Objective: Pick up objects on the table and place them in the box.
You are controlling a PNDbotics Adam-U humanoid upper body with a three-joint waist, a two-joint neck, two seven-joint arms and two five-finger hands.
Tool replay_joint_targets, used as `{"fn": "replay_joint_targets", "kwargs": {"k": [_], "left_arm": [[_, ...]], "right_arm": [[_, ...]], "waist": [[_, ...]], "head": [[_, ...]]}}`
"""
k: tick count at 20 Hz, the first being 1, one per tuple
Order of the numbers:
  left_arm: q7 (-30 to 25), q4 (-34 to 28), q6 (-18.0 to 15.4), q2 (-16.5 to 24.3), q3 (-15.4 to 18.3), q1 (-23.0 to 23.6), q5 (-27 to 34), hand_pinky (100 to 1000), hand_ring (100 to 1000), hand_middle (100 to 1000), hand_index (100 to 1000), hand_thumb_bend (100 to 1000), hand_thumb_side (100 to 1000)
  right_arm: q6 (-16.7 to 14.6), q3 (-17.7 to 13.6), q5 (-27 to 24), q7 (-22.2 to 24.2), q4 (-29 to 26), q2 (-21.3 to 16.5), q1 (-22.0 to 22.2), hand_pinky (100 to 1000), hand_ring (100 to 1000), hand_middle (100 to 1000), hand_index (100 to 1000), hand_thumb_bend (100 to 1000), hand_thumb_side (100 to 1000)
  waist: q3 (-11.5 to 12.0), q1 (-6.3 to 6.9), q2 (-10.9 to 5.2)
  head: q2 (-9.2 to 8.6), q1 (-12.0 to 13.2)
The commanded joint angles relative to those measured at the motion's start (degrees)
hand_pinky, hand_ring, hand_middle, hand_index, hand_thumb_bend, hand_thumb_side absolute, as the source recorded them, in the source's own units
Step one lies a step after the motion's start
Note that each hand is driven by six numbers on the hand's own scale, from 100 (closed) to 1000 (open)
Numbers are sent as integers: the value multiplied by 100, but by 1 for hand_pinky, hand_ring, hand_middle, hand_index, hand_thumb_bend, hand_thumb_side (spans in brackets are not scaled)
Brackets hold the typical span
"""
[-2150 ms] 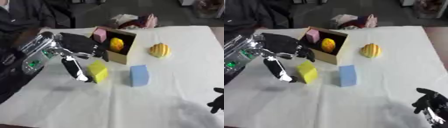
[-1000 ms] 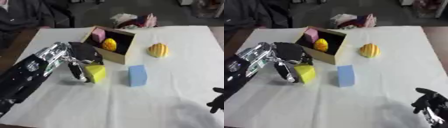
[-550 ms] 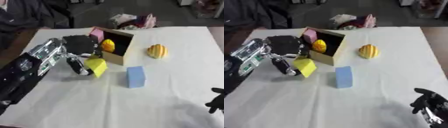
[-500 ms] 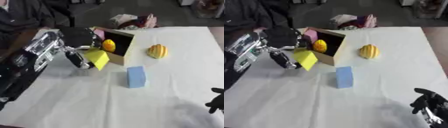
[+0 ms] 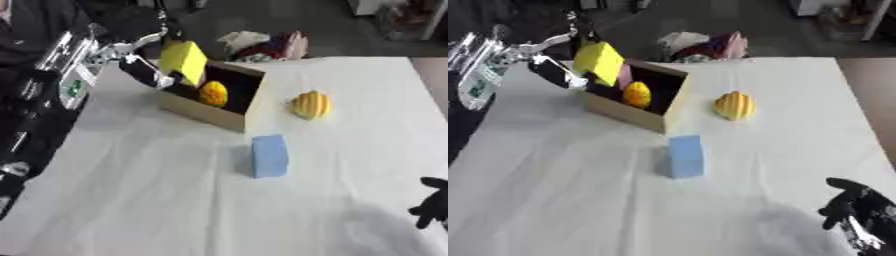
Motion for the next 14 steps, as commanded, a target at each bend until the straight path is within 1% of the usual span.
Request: {"fn": "replay_joint_targets", "kwargs": {"k": [1,3,4,6,7,9,10,11,13,14], "left_arm": [[263,433,316,-23,-61,-240,-52,722,599,612,814,100,281],[460,759,517,-108,-234,-328,-140,747,641,661,848,100,294],[536,918,615,-147,-326,-363,-204,768,686,710,870,100,309],[580,1192,771,-227,-502,-414,-330,783,724,747,884,100,316],[575,1274,803,-252,-554,-426,-375,800,758,785,898,100,322],[508,1354,812,-270,-599,-430,-431,823,794,828,918,100,324],[473,1354,806,-266,-603,-424,-439,825,797,832,920,100,324],[436,1337,792,-251,-612,-413,-439,838,820,860,935,100,328],[314,1226,727,-199,-651,-382,-431,860,851,896,956,100,327],[250,1126,689,-164,-665,-364,-402,861,853,898,958,100,326]], "right_arm": [[-13,20,-29,35,-71,-33,-67,683,458,502,828,100,442],[-15,23,-28,37,-70,-27,-75,683,458,502,828,100,441],[-16,24,-30,38,-69,-24,-79,683,458,502,828,100,440],[-17,24,-31,39,-67,-22,-83,683,458,502,828,100,440],[-17,22,-29,38,-66,-23,-83,683,458,502,828,100,441],[-19,18,-26,34,-64,-25,-82,683,458,502,828,100,441],[-19,15,-24,31,-64,-26,-80,683,458,501,827,100,440],[-19,12,-20,27,-62,-29,-78,683,458,501,827,100,442],[-18,6,-12,19,-60,-37,-74,683,457,501,827,100,441],[-19,3,-9,15,-60,-40,-73,683,457,501,827,100,441]], "waist": [[-13,-16,-67],[-27,-22,-62],[-34,-24,-60],[-39,-27,-57],[-37,-29,-55],[-32,-30,-51],[-29,-30,-50],[-23,-27,-50],[-9,-22,-49],[-1,-20,-49]], "head": [[-70,28],[-73,33],[-74,37],[-78,40],[-77,38],[-71,37],[-67,35],[-64,31],[-67,16],[-64,9]]}}
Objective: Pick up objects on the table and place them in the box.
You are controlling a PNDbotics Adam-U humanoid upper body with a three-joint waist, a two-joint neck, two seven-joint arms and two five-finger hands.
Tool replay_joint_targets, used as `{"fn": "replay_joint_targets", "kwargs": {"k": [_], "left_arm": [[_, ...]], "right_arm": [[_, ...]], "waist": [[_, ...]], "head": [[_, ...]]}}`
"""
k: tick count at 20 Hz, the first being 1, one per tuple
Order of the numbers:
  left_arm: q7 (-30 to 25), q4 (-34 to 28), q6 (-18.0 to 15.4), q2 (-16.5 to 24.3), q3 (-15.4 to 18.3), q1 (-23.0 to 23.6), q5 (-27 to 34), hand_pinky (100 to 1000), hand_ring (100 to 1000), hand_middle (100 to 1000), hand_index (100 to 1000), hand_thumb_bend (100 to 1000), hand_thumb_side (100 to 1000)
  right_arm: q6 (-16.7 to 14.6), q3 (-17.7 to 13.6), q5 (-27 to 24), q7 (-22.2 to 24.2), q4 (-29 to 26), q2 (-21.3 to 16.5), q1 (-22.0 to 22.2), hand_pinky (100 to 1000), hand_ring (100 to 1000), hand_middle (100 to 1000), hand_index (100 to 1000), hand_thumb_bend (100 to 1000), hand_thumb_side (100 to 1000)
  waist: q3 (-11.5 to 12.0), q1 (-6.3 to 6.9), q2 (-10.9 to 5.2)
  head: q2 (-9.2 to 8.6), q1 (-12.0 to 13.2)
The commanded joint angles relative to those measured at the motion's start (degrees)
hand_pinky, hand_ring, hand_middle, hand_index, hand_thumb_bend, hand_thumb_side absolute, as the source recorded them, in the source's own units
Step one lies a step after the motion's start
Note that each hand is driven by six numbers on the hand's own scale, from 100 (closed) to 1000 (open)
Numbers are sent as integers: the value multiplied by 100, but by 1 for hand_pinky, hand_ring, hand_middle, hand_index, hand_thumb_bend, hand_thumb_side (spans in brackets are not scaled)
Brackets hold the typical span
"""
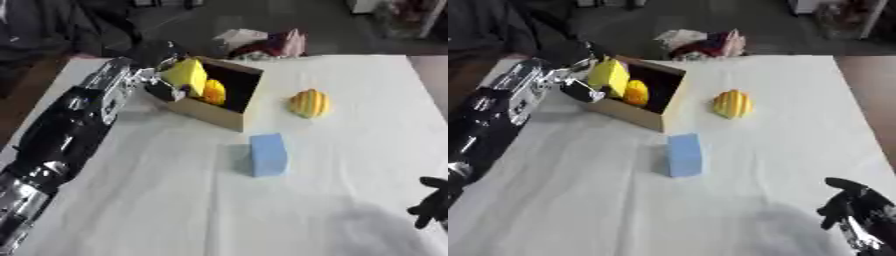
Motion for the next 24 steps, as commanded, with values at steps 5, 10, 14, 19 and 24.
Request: {"fn": "replay_joint_targets", "kwargs": {"k": [5,10,14,19,24], "left_arm": [[-335,-873,-289,439,-95,-51,347,891,894,958,995,100,321],[-435,-1626,-706,682,-401,-68,433,918,928,993,1000,287,407],[-660,-2204,-1022,773,-554,44,169,908,917,976,1000,362,459],[-778,-2881,-1356,759,-897,247,373,908,913,950,991,425,491],[-1138,-3427,-1820,706,-1398,159,600,910,921,951,979,508,578]], "right_arm": [[-17,-40,-1,-21,-63,-57,-42,684,457,501,827,100,436],[-21,-43,1,-23,-65,-71,-42,684,457,501,827,100,434],[-23,-46,-1,-22,-71,-65,-54,684,457,501,827,100,431],[-22,-41,-10,-14,-79,-64,-72,684,457,501,827,100,428],[-21,-13,-14,13,-75,-74,-72,684,457,502,828,100,436]], "waist": [[41,4,-91],[51,24,-102],[39,29,-105],[5,43,-95],[-8,51,-97]], "head": [[-66,-38],[-56,-49],[-67,-67],[-87,-95],[-65,-85]]}}
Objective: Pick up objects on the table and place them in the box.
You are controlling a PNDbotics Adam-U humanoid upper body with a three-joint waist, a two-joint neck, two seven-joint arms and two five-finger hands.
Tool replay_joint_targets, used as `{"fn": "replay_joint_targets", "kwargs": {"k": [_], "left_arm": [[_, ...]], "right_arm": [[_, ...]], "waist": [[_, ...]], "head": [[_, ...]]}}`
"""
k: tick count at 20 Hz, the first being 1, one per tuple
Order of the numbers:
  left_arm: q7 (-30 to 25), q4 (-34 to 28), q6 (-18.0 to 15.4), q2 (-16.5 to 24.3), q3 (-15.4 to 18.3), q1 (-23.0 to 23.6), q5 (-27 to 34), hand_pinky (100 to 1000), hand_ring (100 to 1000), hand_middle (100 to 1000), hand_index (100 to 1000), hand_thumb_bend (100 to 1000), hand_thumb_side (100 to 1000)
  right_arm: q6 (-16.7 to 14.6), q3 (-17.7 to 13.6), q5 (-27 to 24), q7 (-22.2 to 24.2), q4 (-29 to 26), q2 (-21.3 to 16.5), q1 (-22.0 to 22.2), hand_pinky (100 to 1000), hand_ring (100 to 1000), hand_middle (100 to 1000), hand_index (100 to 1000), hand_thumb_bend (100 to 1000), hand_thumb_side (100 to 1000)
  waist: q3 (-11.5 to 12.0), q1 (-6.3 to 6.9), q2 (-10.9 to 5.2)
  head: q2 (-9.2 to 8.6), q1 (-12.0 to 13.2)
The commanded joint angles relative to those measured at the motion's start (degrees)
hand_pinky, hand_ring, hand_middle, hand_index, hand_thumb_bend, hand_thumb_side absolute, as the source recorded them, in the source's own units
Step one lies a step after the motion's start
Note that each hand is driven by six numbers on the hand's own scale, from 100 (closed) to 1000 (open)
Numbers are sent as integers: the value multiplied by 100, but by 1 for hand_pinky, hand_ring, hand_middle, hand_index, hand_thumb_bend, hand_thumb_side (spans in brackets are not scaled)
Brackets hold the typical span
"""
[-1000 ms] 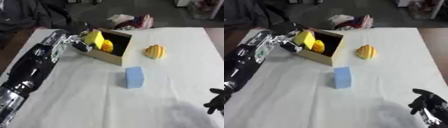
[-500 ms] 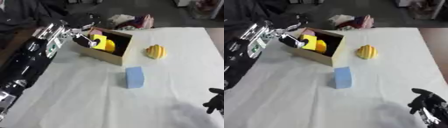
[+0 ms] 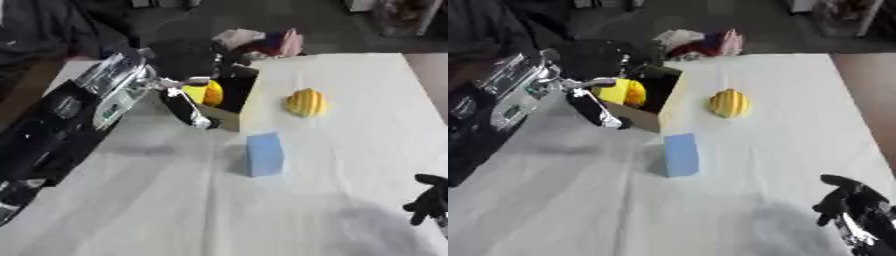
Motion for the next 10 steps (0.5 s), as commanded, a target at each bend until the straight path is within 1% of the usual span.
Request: {"fn": "replay_joint_targets", "kwargs": {"k": [1,2,3,6,10], "left_arm": [[-210,-287,-312,56,-159,-173,56,909,919,948,977,495,572],[-277,-222,-412,-29,-191,-185,37,902,912,942,975,464,550],[-339,-112,-508,-113,-205,-194,33,903,906,936,973,438,532],[-511,286,-808,-337,-217,-249,7,902,903,934,971,444,538],[-556,634,-1226,-500,-185,-308,-197,902,905,938,970,462,558]], "right_arm": [[-7,-9,-17,21,-75,-69,-55,684,457,502,828,100,434],[-8,-5,-20,28,-78,-61,-61,684,457,502,828,100,446],[-10,-4,-25,32,-80,-53,-67,684,457,502,828,100,432],[-6,-8,-33,32,-81,-38,-73,684,457,502,828,100,435],[0,2,-36,43,-83,-34,-75,684,457,502,828,100,437]], "waist": [[-2,-17,-95],[-10,-21,-96],[-17,-25,-98],[-32,-28,-98],[-42,-23,-94]], "head": [[-69,-11],[-75,-11],[-75,-11],[-79,-11],[-72,-16]]}}
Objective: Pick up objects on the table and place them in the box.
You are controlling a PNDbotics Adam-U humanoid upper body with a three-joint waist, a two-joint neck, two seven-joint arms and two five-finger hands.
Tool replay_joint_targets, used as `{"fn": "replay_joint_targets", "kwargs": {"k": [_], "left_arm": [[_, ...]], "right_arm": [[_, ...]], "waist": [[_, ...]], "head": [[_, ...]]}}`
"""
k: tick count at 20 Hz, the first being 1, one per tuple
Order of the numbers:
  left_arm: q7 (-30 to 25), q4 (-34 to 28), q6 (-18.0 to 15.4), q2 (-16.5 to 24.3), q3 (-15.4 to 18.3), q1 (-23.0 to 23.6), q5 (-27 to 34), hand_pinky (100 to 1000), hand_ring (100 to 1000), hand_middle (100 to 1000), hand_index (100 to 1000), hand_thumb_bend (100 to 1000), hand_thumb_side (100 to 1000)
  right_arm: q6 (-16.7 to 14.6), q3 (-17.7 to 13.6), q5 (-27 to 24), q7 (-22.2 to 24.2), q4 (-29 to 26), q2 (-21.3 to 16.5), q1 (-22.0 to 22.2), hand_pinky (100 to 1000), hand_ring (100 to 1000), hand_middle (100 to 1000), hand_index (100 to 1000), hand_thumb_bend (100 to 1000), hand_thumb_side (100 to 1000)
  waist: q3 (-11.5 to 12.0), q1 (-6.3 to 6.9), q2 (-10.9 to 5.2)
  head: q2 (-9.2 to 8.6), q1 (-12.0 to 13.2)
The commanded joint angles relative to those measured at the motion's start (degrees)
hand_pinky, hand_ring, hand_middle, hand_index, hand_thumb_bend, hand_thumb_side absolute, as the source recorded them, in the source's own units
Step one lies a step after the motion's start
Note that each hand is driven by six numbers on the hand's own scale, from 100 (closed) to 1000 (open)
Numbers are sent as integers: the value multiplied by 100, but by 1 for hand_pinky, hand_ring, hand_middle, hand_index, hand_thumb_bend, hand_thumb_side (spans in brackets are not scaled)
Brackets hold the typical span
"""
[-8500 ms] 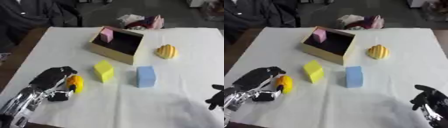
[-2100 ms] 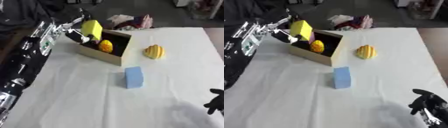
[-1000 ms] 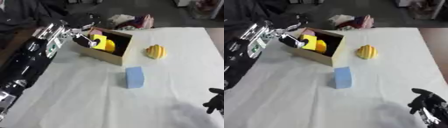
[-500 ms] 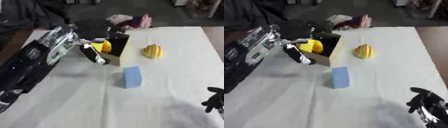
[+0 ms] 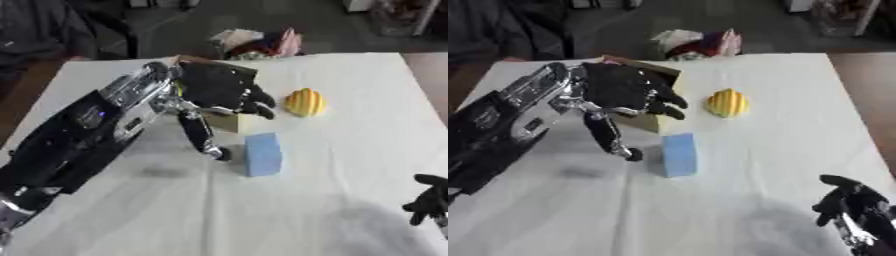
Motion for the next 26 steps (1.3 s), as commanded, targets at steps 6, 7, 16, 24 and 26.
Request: {"fn": "replay_joint_targets", "kwargs": {"k": [6,7,16,24,26], "left_arm": [[-34,612,-604,-229,83,-164,-589,904,910,945,968,473,575],[3,682,-644,-266,78,-166,-656,904,910,945,968,471,574],[388,1100,-854,-514,33,-231,-967,901,909,951,968,404,525],[669,1221,-919,-685,15,-297,-904,897,908,960,970,350,478],[743,1235,-938,-703,-1,-302,-927,896,908,960,969,350,481]], "right_arm": [[-8,22,-46,46,-84,-22,-84,684,457,502,828,100,439],[-7,27,-49,52,-84,-20,-88,684,457,502,828,100,440],[-3,61,-67,87,-90,14,-140,685,457,502,828,100,442],[2,80,-79,112,-96,37,-172,685,457,502,828,100,443],[3,78,-79,112,-96,40,-175,685,457,502,828,100,444]], "waist": [[-45,-23,-84],[-53,-24,-81],[-131,-42,-23],[-175,-52,3],[-182,-51,7]], "head": [[-82,10],[-84,15],[-143,54],[-167,62],[-167,62]]}}
